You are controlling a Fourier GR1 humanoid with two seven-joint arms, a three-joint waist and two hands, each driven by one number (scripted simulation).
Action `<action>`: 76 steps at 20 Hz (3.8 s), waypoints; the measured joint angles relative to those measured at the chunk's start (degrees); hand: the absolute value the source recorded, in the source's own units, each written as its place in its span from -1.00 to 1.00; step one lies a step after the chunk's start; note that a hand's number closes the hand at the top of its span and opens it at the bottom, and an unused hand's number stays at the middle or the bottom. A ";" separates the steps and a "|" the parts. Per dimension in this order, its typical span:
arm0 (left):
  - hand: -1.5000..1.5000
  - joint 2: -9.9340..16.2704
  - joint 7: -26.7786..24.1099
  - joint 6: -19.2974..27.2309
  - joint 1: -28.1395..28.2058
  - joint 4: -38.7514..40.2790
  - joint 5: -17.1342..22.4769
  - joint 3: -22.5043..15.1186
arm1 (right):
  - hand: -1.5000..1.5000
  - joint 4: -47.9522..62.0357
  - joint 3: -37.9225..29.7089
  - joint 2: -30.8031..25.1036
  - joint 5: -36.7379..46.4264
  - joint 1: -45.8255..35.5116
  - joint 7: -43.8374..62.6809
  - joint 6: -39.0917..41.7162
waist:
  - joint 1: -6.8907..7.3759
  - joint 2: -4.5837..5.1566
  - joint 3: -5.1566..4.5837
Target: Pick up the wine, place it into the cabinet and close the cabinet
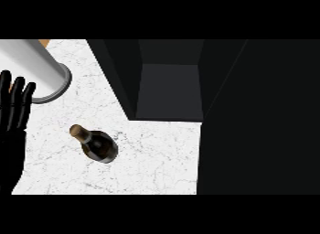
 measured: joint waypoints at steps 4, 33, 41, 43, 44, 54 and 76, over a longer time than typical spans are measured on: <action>-1.00 2.74 -1.26 -7.62 -1.23 0.17 7.04 -0.87 | -1.00 -1.64 1.64 0.87 1.17 1.57 0.24 -0.46 | -1.46 0.87 0.17; -1.00 27.94 23.59 -28.68 -3.39 0.68 66.72 9.56 | -1.00 -22.62 26.87 3.63 1.61 7.44 28.80 -8.56 | -1.74 1.22 0.32; -1.00 25.87 25.12 -27.33 -4.29 1.33 62.71 8.14 | -1.00 -22.93 28.14 2.07 2.54 2.58 33.71 -12.36 | -1.99 1.24 0.31; -1.00 25.33 25.16 -28.12 -3.99 2.03 61.82 8.04 | -1.00 -23.02 28.64 1.68 2.82 1.83 34.53 -13.42 | -2.05 1.22 0.30; -1.00 25.15 25.04 -28.97 -4.39 3.27 61.48 8.10 | -1.00 -23.02 28.80 1.47 2.90 1.55 34.73 -13.82 | -2.11 1.24 0.30; -1.00 20.00 21.87 -33.89 -4.95 10.29 51.93 5.86 | -1.00 -23.09 32.04 -0.96 4.21 -0.08 35.47 -18.24 | -2.45 1.21 0.26; -1.00 12.31 0.07 -49.56 -5.89 35.40 24.14 10.39 | -1.00 -23.41 34.82 -7.54 5.81 -3.93 38.12 -25.13 | -2.72 1.21 0.23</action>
